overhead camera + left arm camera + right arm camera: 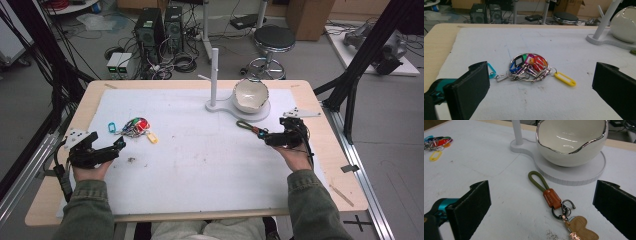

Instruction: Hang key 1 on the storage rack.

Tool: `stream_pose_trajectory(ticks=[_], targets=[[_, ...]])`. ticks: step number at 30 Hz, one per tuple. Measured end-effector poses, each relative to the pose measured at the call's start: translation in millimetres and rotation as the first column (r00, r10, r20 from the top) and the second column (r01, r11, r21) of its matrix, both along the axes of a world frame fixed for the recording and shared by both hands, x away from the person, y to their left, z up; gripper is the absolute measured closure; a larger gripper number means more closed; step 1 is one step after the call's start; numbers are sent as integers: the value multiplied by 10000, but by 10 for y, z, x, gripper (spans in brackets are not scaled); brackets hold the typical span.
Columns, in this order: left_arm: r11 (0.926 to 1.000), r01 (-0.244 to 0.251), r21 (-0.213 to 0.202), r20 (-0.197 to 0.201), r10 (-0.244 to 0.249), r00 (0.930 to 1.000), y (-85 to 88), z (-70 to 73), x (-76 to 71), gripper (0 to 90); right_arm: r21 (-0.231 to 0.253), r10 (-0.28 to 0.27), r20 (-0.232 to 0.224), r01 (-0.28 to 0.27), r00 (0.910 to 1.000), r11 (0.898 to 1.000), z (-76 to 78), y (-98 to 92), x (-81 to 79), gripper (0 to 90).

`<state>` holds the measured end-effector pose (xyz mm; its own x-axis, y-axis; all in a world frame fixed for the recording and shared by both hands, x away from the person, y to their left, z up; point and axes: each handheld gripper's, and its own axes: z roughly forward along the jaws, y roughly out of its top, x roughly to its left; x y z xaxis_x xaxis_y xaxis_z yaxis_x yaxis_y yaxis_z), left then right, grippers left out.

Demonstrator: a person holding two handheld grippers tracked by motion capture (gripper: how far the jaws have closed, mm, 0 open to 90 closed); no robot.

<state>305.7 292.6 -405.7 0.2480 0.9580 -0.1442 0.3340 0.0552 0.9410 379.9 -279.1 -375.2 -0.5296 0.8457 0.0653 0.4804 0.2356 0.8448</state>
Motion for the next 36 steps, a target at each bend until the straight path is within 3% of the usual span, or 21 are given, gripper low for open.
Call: stream_pose_trajectory(ticks=[7, 19, 23, 26, 36], targets=[[10000, 16, 4, -16, -16, 10000, -2, -4, 8, 17, -253, 105, -71, -107, 9999, 9996, 51, 28, 90, 6], [10000, -61, 8, 119, 61, 9999, 4, 1, 2, 17, -374, 445, -842, -478, 9955, 9982, -13, 75, 355, 6], [10000, -77, -52, 140, 77, 9999, 12, 1, 5, 17, -557, 415, -1090, -477, 9932, 9973, -27, 83, 433, 6], [9999, -124, -67, 191, 125, 9997, 15, 4, 2, 17, -384, 378, -1168, -425, 9924, 9984, -41, 82, 484, 6], [9999, -121, -117, 199, 124, 9997, 23, 4, 5, 17, -498, 12, -1633, -95, 9866, 9987, -153, 14, 639, 6]])
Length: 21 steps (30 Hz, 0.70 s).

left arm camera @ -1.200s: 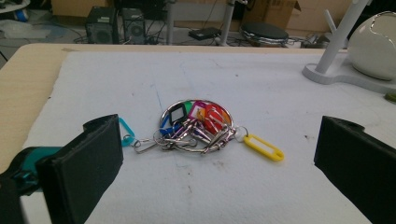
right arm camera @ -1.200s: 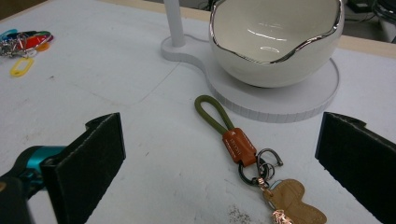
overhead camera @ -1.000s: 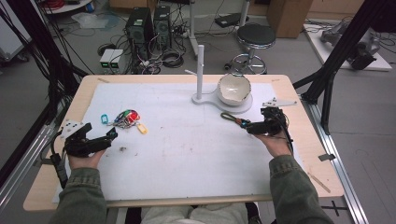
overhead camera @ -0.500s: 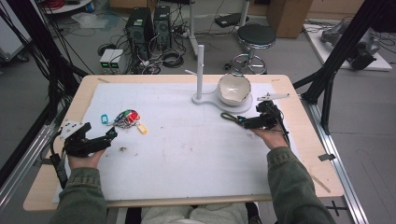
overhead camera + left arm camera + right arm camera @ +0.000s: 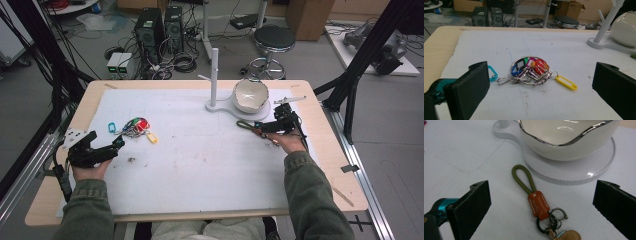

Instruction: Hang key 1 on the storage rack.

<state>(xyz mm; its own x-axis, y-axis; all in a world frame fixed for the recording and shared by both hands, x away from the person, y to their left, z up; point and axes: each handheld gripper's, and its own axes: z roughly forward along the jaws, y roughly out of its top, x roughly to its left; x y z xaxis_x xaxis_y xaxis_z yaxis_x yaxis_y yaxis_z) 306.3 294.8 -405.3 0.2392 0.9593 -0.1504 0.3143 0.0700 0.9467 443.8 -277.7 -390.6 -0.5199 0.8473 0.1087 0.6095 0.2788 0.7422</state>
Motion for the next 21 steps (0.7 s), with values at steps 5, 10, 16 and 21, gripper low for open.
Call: stream_pose_trajectory(ticks=[5, 10, 16, 21], targets=[[10000, -2, -37, 6, 2, 10000, -1, -2, 4, 17, -172, 68, -159, -70, 9999, 9998, -42, -12, 81, 6], [10000, -30, 23, 33, 30, 10000, -2, -2, 3, 17, -339, 190, -489, -207, 9986, 9992, -117, -10, 141, 6], [10000, -14, 39, 40, 14, 10000, -3, -3, 4, 17, -353, 92, -789, -120, 9968, 9993, -180, -22, 188, 6], [10000, 2, 42, 13, -2, 10000, -10, -8, 13, 17, -404, 81, -1028, -123, 9947, 9991, -253, -27, 237, 6]])
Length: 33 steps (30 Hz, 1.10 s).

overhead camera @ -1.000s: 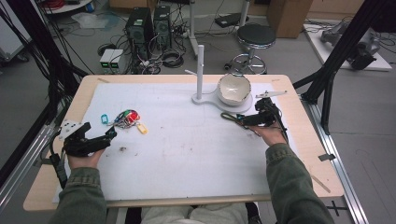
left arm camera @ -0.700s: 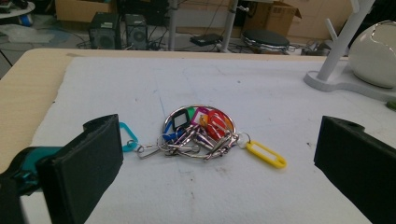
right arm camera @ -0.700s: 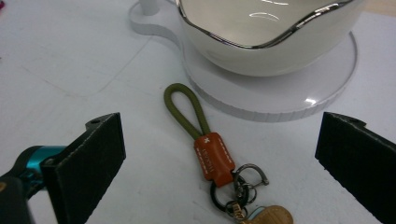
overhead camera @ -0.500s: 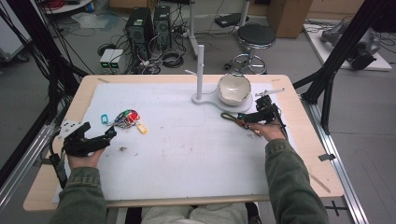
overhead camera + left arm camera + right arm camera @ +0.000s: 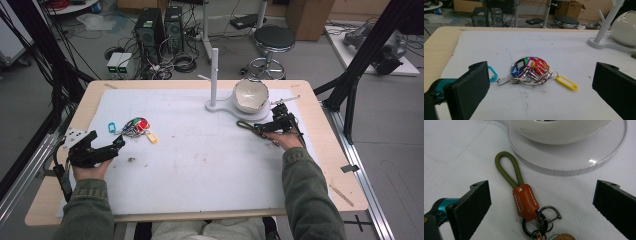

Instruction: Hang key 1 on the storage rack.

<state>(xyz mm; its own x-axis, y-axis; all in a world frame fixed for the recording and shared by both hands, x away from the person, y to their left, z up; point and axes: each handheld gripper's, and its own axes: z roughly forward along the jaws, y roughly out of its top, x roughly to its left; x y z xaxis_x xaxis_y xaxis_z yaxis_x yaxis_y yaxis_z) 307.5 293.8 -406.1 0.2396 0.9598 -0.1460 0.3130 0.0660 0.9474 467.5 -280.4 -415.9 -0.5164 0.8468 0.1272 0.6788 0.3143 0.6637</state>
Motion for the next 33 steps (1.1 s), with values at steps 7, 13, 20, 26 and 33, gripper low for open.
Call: stream_pose_trajectory(ticks=[7, 13, 20, 26, 33], targets=[[10000, 2, 32, -54, -2, 10000, -2, -1, 1, 17, -185, 173, -164, -176, 9997, 9997, -84, 48, 45, 44], [10000, 29, -16, -58, -29, 10000, -5, -4, 6, 17, 28, 379, -252, -378, 9990, 9993, -88, 24, 54, 210], [9999, 107, -18, -64, -108, 9999, -15, -4, 5, 17, 265, 658, -609, -643, 9960, 9976, -99, 3, 57, 424], [9999, 122, -22, -83, -122, 9999, -11, -5, 5, 17, 113, 765, -649, -759, 9950, 9970, -110, 14, 62, 513], [9999, 157, -40, -106, -157, 9998, -13, -7, 9, 17, 201, 1078, -850, -1065, 9905, 9941, -130, 48, 56, 591]])
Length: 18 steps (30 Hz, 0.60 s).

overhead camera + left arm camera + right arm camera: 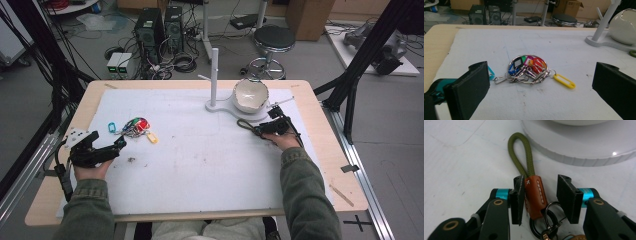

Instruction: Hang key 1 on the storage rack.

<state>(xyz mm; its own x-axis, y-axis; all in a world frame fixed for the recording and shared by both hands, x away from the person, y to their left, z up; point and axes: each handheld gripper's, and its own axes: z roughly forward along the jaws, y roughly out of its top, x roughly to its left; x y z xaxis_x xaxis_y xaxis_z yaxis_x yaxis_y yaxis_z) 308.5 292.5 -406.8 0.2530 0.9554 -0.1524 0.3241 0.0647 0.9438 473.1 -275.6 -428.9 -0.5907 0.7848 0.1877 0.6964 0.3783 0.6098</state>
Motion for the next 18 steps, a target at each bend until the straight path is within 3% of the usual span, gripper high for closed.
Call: stream_pose_trajectory(ticks=[4, 5, 14, 18], targets=[[10000, -7, -32, 13, 7, 10000, 3, 1, -1, 17, 61, 298, -105, -297, 9995, 9995, 5, 37, -17, 712], [10000, -10, -35, 3, 10, 10000, 2, 1, -1, 17, -145, 399, 41, -399, 9992, 9991, 6, 64, -28, 730], [10000, -27, -43, 22, 27, 10000, 10, 4, -5, 17, -240, 240, 36, -239, 9997, 9994, 44, 80, -63, 774], [10000, -39, -67, 18, 39, 10000, 11, 3, -4, 17, 4, 270, 138, -270, 9995, 9996, 94, 81, -92, 776]])
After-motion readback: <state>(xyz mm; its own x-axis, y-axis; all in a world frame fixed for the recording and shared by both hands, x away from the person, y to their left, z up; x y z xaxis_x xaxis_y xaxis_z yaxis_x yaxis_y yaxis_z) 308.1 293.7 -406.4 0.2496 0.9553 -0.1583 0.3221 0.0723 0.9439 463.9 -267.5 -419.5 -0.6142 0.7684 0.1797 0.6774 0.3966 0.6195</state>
